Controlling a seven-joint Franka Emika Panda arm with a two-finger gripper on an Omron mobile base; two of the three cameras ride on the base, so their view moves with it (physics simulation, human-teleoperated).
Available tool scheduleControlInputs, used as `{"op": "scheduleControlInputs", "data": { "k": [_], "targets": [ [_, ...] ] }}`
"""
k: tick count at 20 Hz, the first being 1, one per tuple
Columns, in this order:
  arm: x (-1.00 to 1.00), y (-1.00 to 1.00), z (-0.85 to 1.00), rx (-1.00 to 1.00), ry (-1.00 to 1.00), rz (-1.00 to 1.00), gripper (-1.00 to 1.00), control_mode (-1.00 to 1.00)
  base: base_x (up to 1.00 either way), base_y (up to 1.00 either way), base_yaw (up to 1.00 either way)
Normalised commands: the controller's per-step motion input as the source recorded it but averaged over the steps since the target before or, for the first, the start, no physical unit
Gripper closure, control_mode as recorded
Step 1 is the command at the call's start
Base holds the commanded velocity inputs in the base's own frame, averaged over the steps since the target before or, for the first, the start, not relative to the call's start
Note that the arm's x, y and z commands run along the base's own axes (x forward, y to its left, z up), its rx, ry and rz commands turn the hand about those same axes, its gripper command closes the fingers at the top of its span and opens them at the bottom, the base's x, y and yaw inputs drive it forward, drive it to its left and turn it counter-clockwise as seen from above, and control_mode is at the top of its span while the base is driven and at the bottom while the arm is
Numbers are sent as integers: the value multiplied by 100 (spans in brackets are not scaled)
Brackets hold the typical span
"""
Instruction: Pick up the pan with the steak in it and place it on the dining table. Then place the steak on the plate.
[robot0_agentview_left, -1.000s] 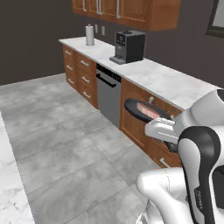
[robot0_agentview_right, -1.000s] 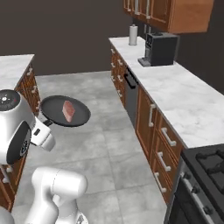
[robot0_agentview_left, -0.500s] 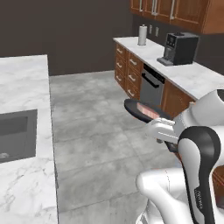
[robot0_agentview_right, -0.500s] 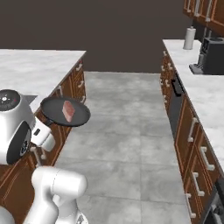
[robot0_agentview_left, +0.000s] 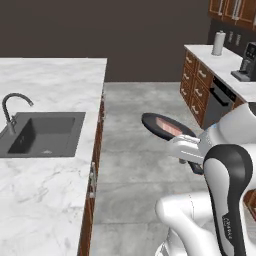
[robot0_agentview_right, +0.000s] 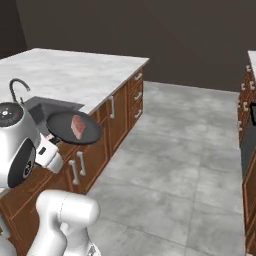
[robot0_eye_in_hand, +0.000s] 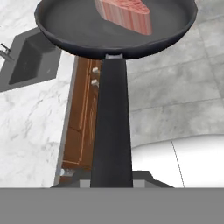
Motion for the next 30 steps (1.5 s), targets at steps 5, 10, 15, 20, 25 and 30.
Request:
{"op": "scheduleControlInputs", "data": {
  "k": [5, 10, 15, 20, 25, 30],
  "targets": [
    [0, 0, 0, 0, 0, 0, 100, 100, -38, -22, 40],
    [0, 0, 0, 0, 0, 0, 100, 100, -39, -25, 34],
    [0, 0, 0, 0, 0, 0, 100, 100, -32, -25, 32],
    [0, 0, 0, 0, 0, 0, 100, 100, -6, -8, 9],
    [0, 0, 0, 0, 0, 0, 100, 100, -6, -25, 0],
    [0, 0, 0, 0, 0, 0, 100, 100, -1, -64, -10]
  ]
}}
